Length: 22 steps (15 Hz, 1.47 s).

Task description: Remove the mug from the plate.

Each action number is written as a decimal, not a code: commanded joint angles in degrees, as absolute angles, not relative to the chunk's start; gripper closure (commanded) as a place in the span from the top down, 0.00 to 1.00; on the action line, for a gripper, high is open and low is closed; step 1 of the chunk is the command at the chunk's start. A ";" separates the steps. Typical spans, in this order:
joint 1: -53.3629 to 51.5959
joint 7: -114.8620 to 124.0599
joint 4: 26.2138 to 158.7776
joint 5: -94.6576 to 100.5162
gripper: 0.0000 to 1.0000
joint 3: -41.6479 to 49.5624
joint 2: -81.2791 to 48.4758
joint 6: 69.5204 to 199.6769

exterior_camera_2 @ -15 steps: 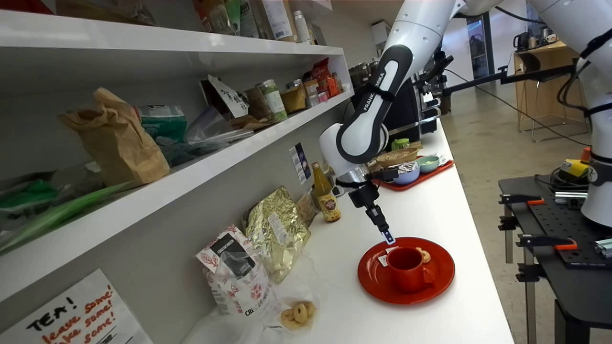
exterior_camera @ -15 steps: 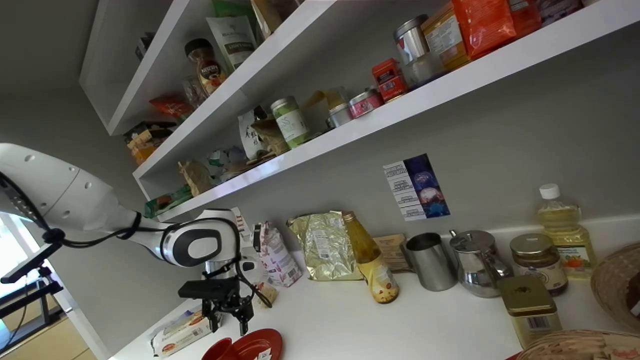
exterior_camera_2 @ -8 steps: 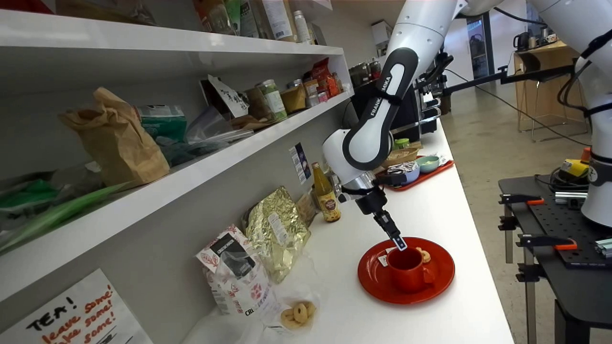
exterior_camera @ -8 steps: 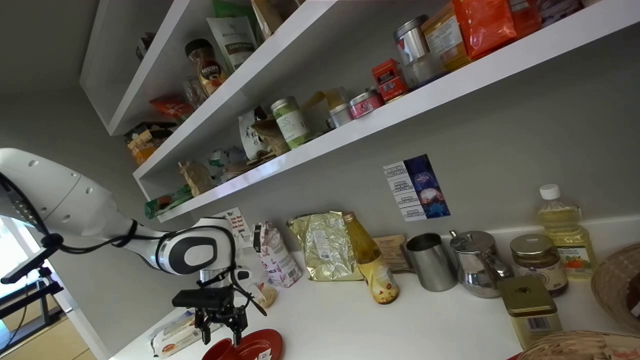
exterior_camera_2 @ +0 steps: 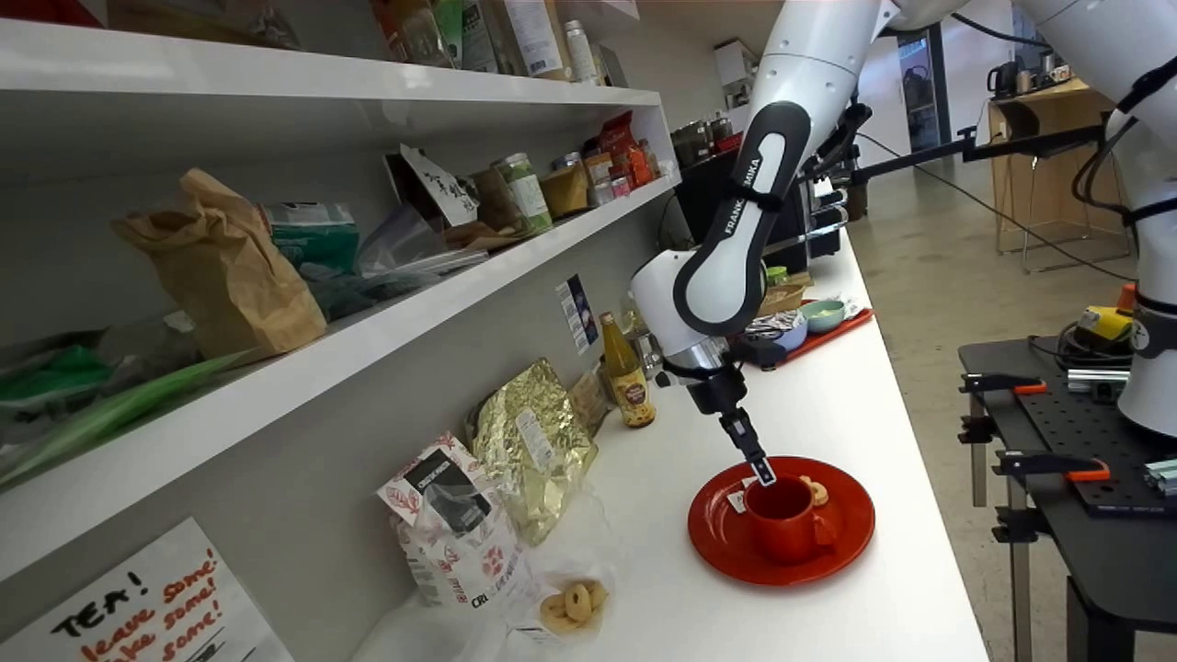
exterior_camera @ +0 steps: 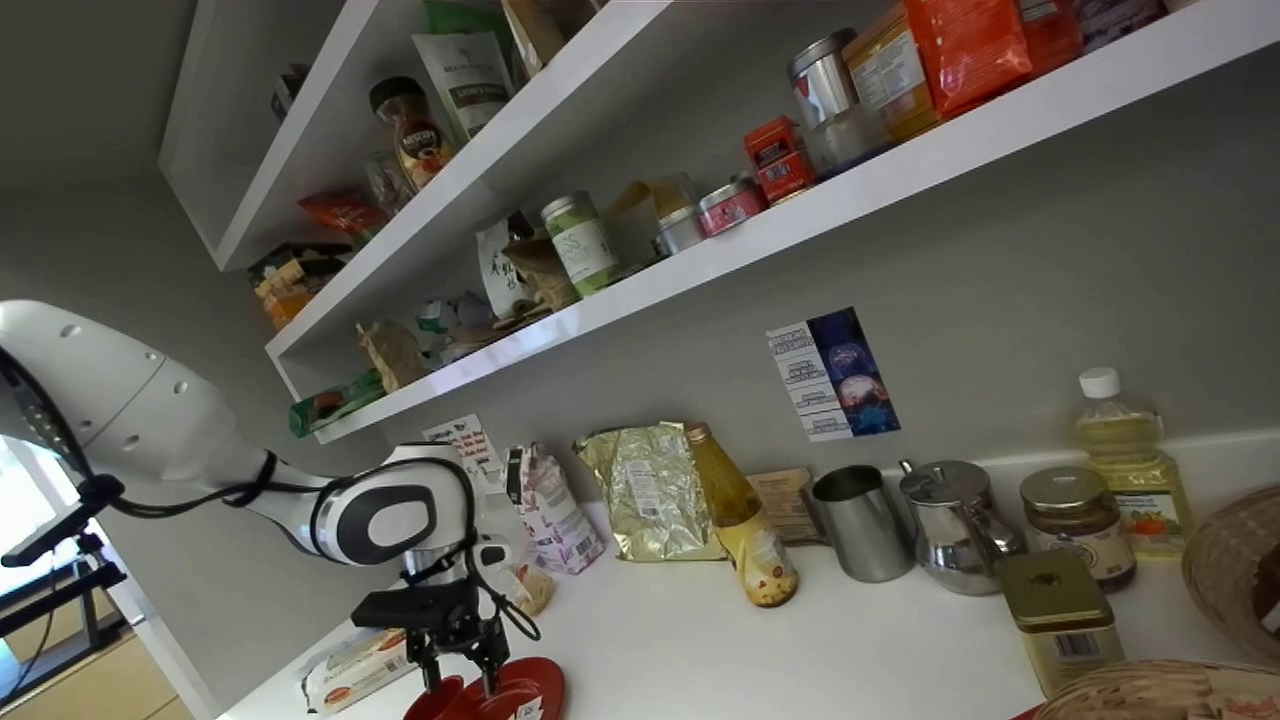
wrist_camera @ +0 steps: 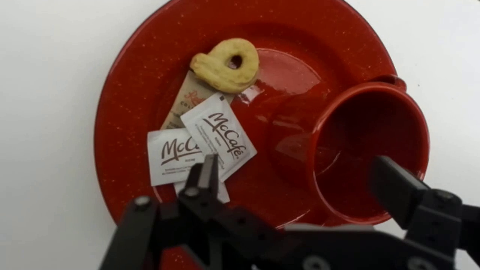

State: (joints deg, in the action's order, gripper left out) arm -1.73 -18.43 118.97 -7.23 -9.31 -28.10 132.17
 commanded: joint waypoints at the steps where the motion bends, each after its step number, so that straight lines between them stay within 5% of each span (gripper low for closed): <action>1: -2.91 -15.62 120.83 -6.11 1.00 -9.01 -27.14 133.85; 5: -3.49 -14.83 121.26 -5.94 1.00 -9.06 -27.39 133.62; 6: -3.51 -15.19 121.54 -5.79 0.75 -9.05 -27.47 134.24; 8: -3.33 -15.77 121.43 -5.36 0.67 -8.90 -27.92 134.71; 17: -2.78 -15.64 120.62 -4.88 0.01 -8.43 -28.41 134.13; 22: -2.57 -15.33 120.49 -5.16 0.02 -8.26 -27.56 133.76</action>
